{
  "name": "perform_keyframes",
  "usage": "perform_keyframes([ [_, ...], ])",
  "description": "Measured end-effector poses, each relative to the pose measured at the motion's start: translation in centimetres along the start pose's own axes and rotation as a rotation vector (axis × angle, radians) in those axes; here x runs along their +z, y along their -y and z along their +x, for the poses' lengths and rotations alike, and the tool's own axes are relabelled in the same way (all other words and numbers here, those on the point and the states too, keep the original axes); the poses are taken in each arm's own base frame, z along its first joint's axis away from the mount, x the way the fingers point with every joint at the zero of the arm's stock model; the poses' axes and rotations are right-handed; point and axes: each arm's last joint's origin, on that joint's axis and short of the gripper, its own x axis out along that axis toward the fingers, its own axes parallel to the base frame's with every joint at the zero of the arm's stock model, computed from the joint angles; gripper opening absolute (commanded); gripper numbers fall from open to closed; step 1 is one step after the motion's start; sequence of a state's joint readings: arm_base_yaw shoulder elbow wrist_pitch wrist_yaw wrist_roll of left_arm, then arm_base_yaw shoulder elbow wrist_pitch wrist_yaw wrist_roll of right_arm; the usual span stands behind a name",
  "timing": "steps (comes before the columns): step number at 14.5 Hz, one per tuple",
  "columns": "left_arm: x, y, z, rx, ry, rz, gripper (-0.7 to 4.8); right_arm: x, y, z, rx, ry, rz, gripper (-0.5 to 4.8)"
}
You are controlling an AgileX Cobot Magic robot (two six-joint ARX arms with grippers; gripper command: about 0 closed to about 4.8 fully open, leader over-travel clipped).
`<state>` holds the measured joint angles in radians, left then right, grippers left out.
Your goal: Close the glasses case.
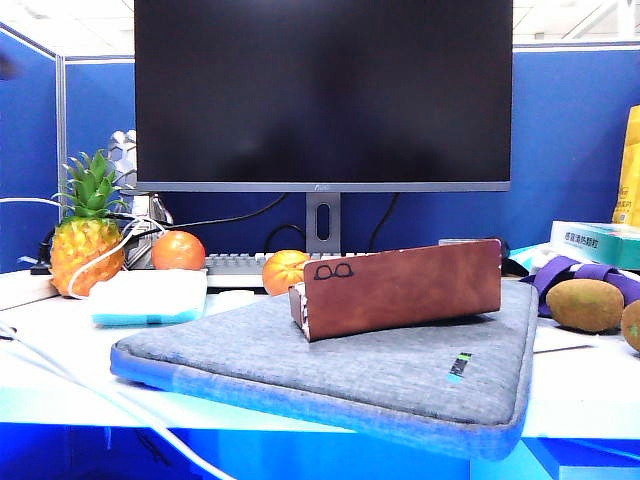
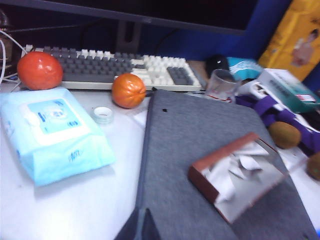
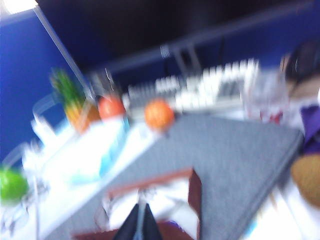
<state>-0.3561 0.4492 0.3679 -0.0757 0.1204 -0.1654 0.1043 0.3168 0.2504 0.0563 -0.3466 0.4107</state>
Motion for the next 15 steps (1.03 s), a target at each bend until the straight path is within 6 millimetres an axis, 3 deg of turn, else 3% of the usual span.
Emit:
perform_keyframes([
  [4, 3.3, 0.1, 5.1, -0.047, -0.175, 0.045, -0.05, 0.9, -0.5, 4.8, 0.055, -0.29, -0.032, -0.06],
  [7, 4.6, 0.3, 6.8, -0.105, -0.291, 0.072, -0.04, -0.9, -1.3, 8.0, 0.126, -0.539, 0.01, -0.06],
  [11, 3.9, 0.4, 7.6, -0.204, -0.366, 0.038, 0.03, -3.3, -2.7, 11.2, 0.182, -0.721, 0.017, -0.06],
  [15, 4.2, 0.5, 7.8, -0.222, -0.33, 0.006, 0.27, -4.5, -2.5, 13.8, 0.188, -0.743, 0.002, -0.06],
])
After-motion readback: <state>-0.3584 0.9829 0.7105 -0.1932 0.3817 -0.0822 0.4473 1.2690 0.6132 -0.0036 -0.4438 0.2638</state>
